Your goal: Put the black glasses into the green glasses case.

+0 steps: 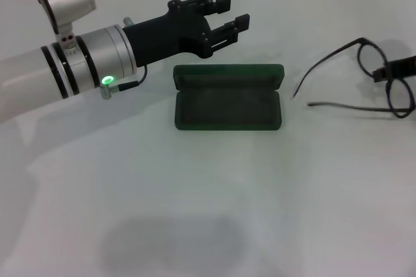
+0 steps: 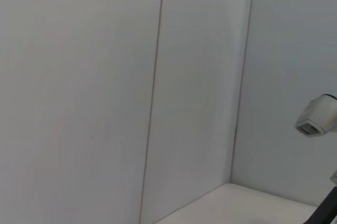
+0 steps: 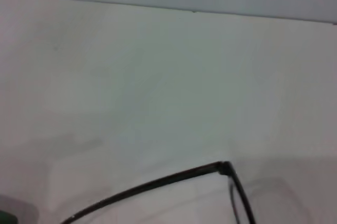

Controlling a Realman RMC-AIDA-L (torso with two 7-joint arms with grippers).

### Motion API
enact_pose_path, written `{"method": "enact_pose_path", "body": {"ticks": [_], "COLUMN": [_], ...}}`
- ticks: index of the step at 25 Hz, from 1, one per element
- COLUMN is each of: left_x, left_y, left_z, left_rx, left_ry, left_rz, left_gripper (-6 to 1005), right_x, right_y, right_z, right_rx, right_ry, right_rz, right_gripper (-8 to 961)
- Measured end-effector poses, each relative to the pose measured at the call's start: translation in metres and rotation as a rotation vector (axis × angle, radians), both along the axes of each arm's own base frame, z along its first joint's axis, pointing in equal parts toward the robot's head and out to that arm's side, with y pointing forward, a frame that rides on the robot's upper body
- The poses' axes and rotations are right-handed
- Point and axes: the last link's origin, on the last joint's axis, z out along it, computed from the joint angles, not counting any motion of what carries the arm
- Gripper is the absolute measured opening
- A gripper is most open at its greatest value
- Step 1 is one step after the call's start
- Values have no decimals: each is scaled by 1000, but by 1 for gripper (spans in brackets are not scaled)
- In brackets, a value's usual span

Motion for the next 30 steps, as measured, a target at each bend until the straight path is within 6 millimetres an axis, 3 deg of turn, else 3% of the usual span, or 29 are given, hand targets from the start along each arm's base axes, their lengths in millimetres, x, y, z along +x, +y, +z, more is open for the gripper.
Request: {"method": "enact_pose_path", "body": {"ticks": [11, 17, 22, 27, 30], "left_x": [11, 2, 8, 39, 59], "left_y": [-11, -16, -27, -45, -48], "left_z": [4, 9, -7, -33, -40], "left_rx": [-30, -41, -166, -337, -377], "left_ry": [-97, -105, -38, -36, -66], "left_rz": [-58, -44, -110, -240, -299], "left_gripper": [515, 515, 516, 515, 515], "right_x": [12, 20, 22, 14, 2], "right_y": [-20, -38, -51, -45, -41], "right_z": [41, 61, 73, 58, 36], "right_rx": [124, 283, 455, 489, 436], "right_ry": [61, 354, 618, 732, 778], "right_rz": [117, 297, 469, 507, 502], "right_gripper": [121, 121, 121, 121, 121]}}
